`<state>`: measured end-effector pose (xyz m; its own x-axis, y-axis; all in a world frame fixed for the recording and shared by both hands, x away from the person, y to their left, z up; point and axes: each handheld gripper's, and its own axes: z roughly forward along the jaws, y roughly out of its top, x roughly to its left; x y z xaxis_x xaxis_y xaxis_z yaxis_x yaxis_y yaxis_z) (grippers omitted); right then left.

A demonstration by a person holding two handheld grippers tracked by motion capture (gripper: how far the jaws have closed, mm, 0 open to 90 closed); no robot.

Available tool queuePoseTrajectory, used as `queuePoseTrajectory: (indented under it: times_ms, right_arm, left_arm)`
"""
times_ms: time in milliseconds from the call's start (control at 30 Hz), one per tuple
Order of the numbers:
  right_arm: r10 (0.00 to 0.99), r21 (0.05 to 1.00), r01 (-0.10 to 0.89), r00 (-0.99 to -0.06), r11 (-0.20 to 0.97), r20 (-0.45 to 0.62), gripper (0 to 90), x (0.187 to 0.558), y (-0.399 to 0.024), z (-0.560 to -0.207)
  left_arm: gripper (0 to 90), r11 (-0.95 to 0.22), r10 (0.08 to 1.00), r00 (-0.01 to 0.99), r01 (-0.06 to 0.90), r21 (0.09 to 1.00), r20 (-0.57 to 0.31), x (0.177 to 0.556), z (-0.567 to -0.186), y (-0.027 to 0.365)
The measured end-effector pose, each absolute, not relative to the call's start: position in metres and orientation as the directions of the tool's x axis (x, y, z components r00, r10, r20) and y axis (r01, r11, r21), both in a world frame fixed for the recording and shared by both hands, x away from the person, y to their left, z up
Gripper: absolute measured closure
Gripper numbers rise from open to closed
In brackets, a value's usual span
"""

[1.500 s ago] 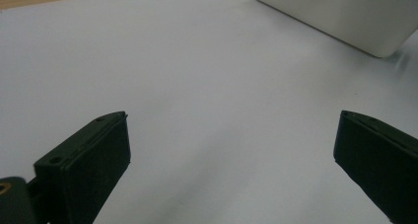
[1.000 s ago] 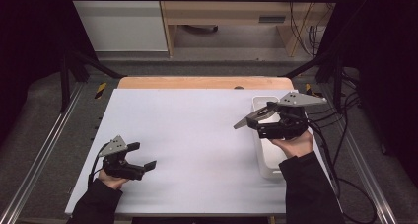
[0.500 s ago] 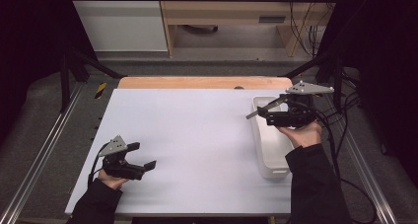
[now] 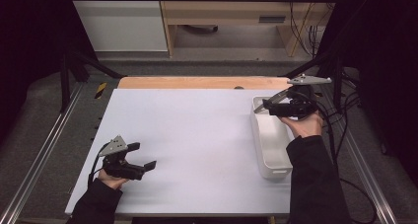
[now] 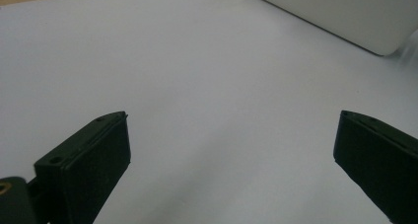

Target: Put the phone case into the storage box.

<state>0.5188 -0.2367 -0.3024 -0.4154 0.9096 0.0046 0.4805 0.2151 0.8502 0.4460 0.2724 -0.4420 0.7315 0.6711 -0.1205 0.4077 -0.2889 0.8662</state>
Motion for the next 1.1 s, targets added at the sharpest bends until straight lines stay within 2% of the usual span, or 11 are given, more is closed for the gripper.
queuePoseTrajectory:
  times_ms: [1100]
  right_arm:
    - [0.975,0.769,0.624,-0.222,0.136,0.008,11.8,0.577,-0.234,-0.342]
  left_arm:
    - [0.3,-0.297,0.665,0.737,0.41,0.862,-0.121,0.447,-0.444,0.272]
